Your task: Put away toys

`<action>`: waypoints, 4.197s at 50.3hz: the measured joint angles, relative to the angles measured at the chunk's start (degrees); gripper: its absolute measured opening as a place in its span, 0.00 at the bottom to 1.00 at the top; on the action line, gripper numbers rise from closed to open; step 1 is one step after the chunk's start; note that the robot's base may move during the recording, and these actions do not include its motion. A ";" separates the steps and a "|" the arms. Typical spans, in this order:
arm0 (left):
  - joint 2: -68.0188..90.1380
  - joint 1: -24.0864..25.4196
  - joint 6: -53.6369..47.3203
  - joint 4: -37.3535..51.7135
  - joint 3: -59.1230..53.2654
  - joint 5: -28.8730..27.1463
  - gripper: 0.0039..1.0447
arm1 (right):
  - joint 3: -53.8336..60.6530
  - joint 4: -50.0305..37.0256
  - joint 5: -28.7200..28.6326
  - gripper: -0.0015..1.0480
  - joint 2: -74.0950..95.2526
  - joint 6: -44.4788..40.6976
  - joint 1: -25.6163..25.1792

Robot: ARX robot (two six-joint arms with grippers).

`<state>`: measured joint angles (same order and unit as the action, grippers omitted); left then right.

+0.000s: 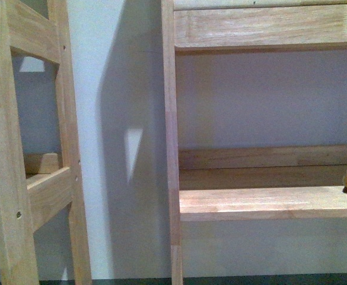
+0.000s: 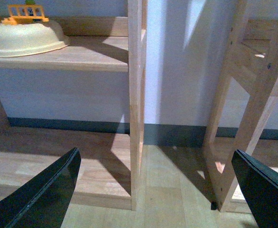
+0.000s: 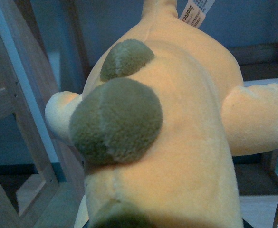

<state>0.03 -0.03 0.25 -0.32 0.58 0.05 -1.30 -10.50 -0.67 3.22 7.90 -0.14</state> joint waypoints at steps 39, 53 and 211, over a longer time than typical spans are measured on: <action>0.00 0.00 0.02 0.00 0.00 -0.04 0.95 | -13.57 3.74 2.99 0.19 9.38 -2.93 1.20; 0.00 0.00 0.00 0.00 0.00 -0.04 0.95 | -35.19 2.25 1.05 0.19 22.49 -10.51 3.37; 0.00 0.00 0.00 0.00 0.00 -0.04 0.95 | -140.12 17.20 -13.94 0.89 114.75 31.95 6.97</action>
<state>0.03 -0.03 0.25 -0.32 0.58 0.01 -141.43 6.70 -14.61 117.97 39.86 6.83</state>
